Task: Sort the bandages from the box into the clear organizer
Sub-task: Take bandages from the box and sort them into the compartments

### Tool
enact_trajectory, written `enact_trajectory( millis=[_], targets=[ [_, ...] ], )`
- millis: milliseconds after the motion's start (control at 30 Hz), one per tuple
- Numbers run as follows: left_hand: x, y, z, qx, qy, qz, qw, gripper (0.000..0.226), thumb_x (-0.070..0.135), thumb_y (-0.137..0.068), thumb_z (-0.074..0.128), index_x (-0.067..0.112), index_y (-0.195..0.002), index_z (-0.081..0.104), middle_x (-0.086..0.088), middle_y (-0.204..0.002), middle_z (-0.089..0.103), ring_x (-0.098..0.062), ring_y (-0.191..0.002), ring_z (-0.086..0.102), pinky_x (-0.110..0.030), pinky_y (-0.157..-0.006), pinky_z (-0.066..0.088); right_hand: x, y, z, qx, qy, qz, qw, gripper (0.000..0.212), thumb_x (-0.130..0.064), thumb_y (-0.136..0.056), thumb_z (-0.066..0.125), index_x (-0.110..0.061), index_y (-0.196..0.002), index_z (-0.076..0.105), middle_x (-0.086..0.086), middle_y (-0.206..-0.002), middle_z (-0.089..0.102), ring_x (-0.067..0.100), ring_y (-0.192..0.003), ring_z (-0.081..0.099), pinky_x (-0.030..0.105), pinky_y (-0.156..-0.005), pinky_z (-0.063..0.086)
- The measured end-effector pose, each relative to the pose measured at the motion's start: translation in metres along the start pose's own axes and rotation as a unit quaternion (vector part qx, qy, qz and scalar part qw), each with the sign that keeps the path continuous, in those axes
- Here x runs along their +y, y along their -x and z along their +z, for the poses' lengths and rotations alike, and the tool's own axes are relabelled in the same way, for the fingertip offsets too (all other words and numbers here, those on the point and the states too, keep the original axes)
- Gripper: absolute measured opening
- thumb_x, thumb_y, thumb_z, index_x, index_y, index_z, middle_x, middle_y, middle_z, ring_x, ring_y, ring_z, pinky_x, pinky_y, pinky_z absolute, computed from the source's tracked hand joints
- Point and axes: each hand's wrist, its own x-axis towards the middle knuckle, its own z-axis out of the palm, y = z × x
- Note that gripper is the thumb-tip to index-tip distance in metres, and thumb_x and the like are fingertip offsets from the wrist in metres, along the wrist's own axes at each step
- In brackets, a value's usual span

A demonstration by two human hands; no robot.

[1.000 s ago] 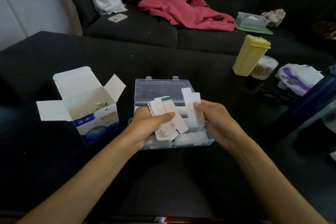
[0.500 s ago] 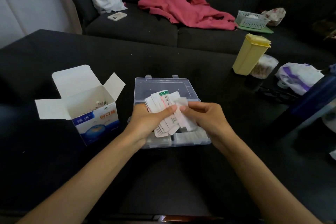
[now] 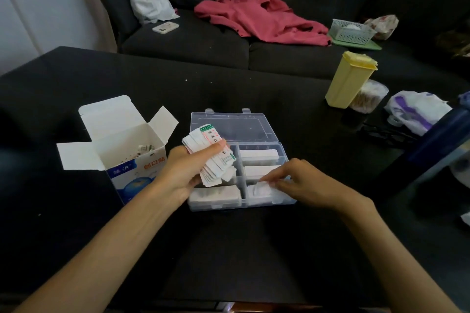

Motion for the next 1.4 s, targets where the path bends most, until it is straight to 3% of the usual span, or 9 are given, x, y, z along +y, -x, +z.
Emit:
enact_trajectory(
  millis=[133, 300, 500, 667, 767, 833, 1100, 1267, 1400],
  targets=[
    [0.000, -0.001, 0.001, -0.025, 0.030, -0.042, 0.998, 0.023, 0.019, -0.079, 0.072, 0.012, -0.101, 0.069, -0.006, -0.094, 0.074, -0.016, -0.083, 0.071, -0.030, -0.067, 0.059, 0.001, 0.001, 0.002, 0.012, -0.038, -0.008, 0.999, 0.018, -0.015, -0.091, 0.057, -0.031, -0.100, 0.059, -0.005, -0.112, 0.066, 0.002, -0.100, 0.059, 0.028, -0.095, 0.048],
    [0.004, 0.001, 0.002, -0.046, 0.069, -0.058, 0.995, 0.011, 0.008, -0.085, 0.063, 0.014, -0.094, 0.066, -0.011, -0.099, 0.072, -0.024, -0.094, 0.068, -0.039, -0.084, 0.054, -0.002, 0.003, 0.000, 0.042, 0.048, -0.028, 0.998, 0.009, -0.025, -0.085, 0.066, -0.027, -0.092, 0.071, -0.010, -0.097, 0.069, -0.001, -0.085, 0.061, 0.020, -0.081, 0.051],
    [0.001, 0.000, 0.001, -0.066, 0.053, -0.061, 0.995, 0.016, 0.005, -0.091, 0.054, 0.009, -0.105, 0.061, -0.014, -0.103, 0.070, -0.022, -0.093, 0.068, -0.031, -0.067, 0.058, -0.007, 0.002, 0.001, 0.083, 0.203, -0.019, 0.975, 0.018, -0.036, -0.083, 0.068, -0.035, -0.101, 0.070, -0.011, -0.090, 0.055, 0.003, -0.080, 0.047, 0.020, -0.068, 0.039],
    [-0.002, -0.001, 0.003, -0.067, -0.009, -0.045, 0.997, 0.013, 0.007, -0.087, 0.062, 0.015, -0.097, 0.065, -0.003, -0.079, 0.074, -0.012, -0.069, 0.071, -0.025, -0.057, 0.058, 0.002, 0.001, -0.002, 0.072, 0.036, 0.010, 0.997, 0.013, -0.030, -0.084, 0.067, -0.030, -0.096, 0.070, -0.010, -0.085, 0.066, 0.001, -0.074, 0.060, 0.022, -0.073, 0.052],
    [-0.007, 0.000, 0.008, -0.079, -0.036, -0.036, 0.996, 0.012, 0.008, -0.087, 0.062, 0.019, -0.091, 0.064, 0.002, -0.073, 0.074, -0.010, -0.067, 0.071, -0.024, -0.059, 0.058, -0.010, 0.001, -0.003, 0.196, -0.174, 0.038, 0.964, 0.011, -0.034, -0.088, 0.060, -0.025, -0.090, 0.066, -0.005, -0.074, 0.067, 0.000, -0.057, 0.059, 0.015, -0.054, 0.046],
    [-0.010, 0.002, 0.011, -0.092, -0.046, -0.033, 0.994, 0.014, 0.009, -0.086, 0.063, 0.022, -0.092, 0.064, 0.004, -0.075, 0.074, -0.010, -0.069, 0.071, -0.024, -0.059, 0.058, -0.021, 0.000, -0.001, 0.189, -0.266, 0.065, 0.943, 0.015, -0.039, -0.085, 0.061, -0.025, -0.086, 0.065, -0.006, -0.075, 0.067, 0.003, -0.056, 0.060, 0.014, -0.050, 0.044],
    [-0.012, 0.002, 0.013, -0.084, -0.060, -0.027, 0.994, 0.017, 0.011, -0.085, 0.065, 0.023, -0.097, 0.064, 0.001, -0.087, 0.073, -0.011, -0.078, 0.070, -0.024, -0.059, 0.057, -0.022, 0.004, -0.004, 0.223, -0.315, 0.051, 0.921, 0.012, -0.020, -0.079, 0.071, -0.020, -0.091, 0.071, -0.011, -0.082, 0.066, 0.002, -0.064, 0.062, 0.009, -0.051, 0.046],
    [-0.006, -0.003, 0.006, -0.055, -0.036, -0.018, 0.998, 0.010, 0.009, -0.085, 0.065, 0.018, -0.090, 0.064, 0.003, -0.068, 0.073, -0.008, -0.061, 0.069, -0.020, -0.050, 0.054, -0.001, 0.024, -0.021, 0.201, -0.084, -0.034, 0.975, 0.007, -0.025, -0.077, 0.072, -0.028, -0.082, 0.070, -0.010, -0.080, 0.067, 0.012, -0.069, 0.061, 0.023, -0.059, 0.052],
    [-0.005, -0.007, 0.002, -0.035, -0.023, -0.014, 0.999, 0.009, 0.008, -0.085, 0.065, 0.015, -0.091, 0.066, 0.003, -0.070, 0.073, -0.008, -0.062, 0.069, -0.020, -0.050, 0.054, 0.006, 0.023, -0.015, 0.129, 0.099, -0.035, 0.986, 0.005, -0.031, -0.080, 0.070, -0.036, -0.080, 0.068, -0.019, -0.082, 0.056, 0.004, -0.071, 0.051, 0.013, -0.058, 0.036]
  ],
)
